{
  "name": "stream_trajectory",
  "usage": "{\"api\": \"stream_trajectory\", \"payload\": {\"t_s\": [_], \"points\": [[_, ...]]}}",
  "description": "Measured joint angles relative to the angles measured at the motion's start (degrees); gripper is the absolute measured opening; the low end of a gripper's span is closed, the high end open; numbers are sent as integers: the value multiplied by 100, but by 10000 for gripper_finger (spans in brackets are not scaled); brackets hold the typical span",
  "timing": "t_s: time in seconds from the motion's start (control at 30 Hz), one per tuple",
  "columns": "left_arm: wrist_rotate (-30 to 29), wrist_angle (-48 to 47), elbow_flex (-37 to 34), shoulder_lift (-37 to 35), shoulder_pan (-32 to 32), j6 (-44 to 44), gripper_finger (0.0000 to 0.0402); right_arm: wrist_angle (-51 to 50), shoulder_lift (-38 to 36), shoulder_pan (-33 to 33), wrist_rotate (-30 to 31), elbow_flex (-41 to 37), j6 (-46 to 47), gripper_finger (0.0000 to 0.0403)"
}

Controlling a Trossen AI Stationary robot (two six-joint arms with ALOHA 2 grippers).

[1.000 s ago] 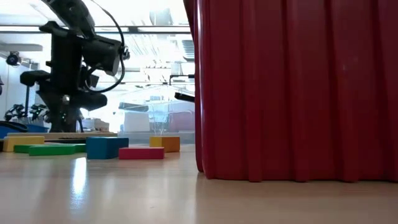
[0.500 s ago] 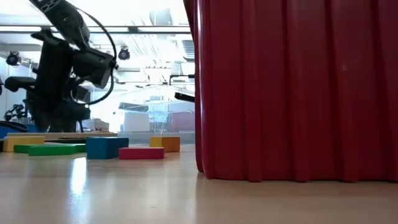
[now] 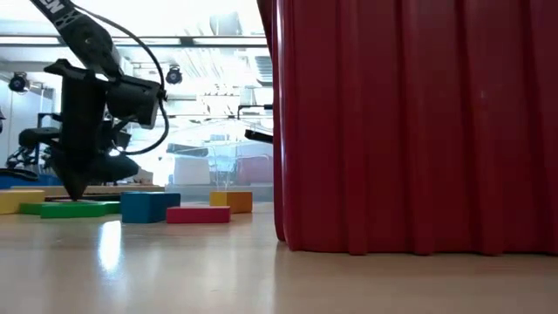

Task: Sort blocks
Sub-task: Put the top red block into the top left of the red bin

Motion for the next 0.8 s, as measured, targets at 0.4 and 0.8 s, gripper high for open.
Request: {"api": "stream_trajectory", "payload": {"t_s": [0.4, 0.8], "points": [[-192, 102, 35, 48, 6, -18, 0, -4, 43, -1, 2, 0, -92, 29], [94, 490, 287, 634, -135, 605, 1, -5, 108, 0, 0, 0, -154, 28]]}}
